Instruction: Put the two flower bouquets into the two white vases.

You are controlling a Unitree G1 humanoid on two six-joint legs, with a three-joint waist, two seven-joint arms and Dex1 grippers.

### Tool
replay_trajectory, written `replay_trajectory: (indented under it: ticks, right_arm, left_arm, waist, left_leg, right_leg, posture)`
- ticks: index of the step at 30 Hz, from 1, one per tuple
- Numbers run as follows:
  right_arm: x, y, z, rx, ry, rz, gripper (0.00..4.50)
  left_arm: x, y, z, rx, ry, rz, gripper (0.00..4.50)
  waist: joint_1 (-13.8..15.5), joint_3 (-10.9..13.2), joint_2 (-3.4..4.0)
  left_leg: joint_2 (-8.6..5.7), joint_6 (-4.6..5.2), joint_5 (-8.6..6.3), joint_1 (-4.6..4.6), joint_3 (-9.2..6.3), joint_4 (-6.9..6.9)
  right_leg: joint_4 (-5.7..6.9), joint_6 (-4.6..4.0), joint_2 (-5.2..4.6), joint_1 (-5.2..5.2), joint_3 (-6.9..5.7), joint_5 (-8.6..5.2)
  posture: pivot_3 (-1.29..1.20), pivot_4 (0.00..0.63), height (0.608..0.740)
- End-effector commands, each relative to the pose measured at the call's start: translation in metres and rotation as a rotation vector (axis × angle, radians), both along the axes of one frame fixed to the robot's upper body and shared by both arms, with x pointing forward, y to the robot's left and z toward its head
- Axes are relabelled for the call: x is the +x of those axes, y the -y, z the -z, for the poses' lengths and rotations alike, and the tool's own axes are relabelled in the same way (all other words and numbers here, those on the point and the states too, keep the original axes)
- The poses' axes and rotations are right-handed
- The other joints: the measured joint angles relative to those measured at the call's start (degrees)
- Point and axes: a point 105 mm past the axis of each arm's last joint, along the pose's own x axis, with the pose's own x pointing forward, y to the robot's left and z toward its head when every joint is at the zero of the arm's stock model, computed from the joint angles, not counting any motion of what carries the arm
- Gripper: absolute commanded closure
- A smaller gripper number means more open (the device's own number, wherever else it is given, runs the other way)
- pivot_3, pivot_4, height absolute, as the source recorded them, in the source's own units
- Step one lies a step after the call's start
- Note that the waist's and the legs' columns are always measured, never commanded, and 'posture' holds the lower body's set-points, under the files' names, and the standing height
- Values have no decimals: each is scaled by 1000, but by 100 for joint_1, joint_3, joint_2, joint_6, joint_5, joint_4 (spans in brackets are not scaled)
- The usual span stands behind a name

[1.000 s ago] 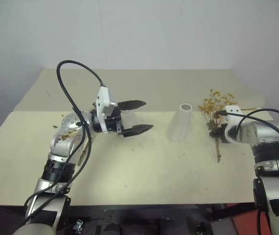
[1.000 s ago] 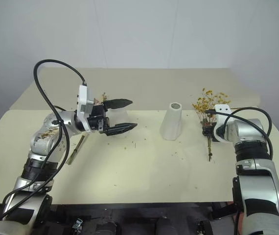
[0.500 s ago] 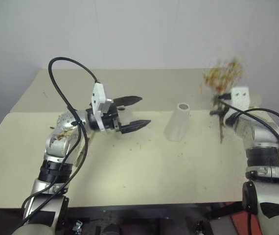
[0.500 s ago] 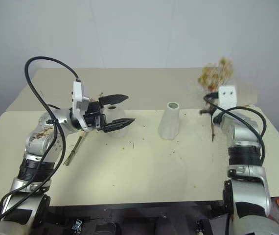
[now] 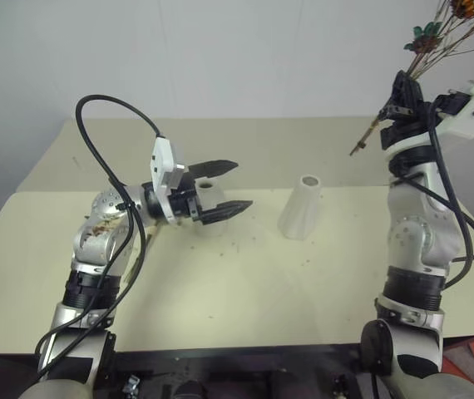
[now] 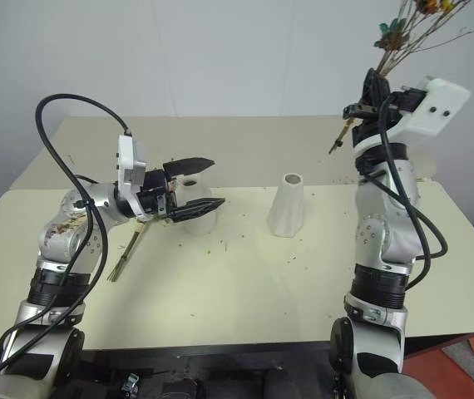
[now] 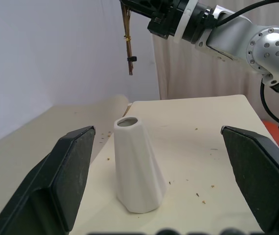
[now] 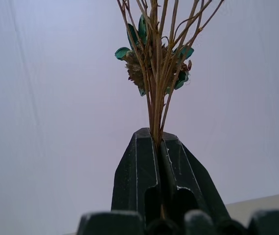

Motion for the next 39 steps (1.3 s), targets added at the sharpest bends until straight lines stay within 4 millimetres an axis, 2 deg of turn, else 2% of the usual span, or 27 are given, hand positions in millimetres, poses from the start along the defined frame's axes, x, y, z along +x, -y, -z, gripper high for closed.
replay_trajectory:
  ticks: [1,5,13,26,39]
  right_arm:
    - [-4,-14,-11,-16,62,-37,4436]
    - [5,-28,-1,-47,28,-63,4436]
    - [14,-39,10,-60,-25,-82,4436]
    - [16,-50,41,-73,-101,-96,4436]
    - [16,-52,62,-112,-127,-89,4436]
  left_arm:
    - [-3,0,-13,-13,42,7,0]
    - [-5,-1,-14,-21,41,4,0]
    - [-7,-4,-14,-24,32,-16,0]
    - [-10,-4,-13,-26,30,-26,0]
    - [-11,-4,-14,-36,23,-20,0]
  waist:
    - [3,0,0]
    - [5,0,0]
    - [6,1,1]
    - [7,1,2]
    - [1,1,2]
  left_leg:
    - [0,0,0,0,0,0]
    - [0,0,0,0,0,0]
    - [0,0,0,-2,0,0]
    - [0,0,0,-1,0,-1]
    - [0,0,0,-1,0,-1]
  right_leg:
    - [0,0,0,0,0,0]
    - [0,0,-1,1,0,0]
    - [0,0,-1,-1,-1,0]
    - [0,0,0,-1,0,0]
    - [-1,0,0,-2,0,0]
  posture:
    - [0,150,740]
    - [0,150,740]
    - [0,150,740]
    - [0,150,740]
    - [0,150,740]
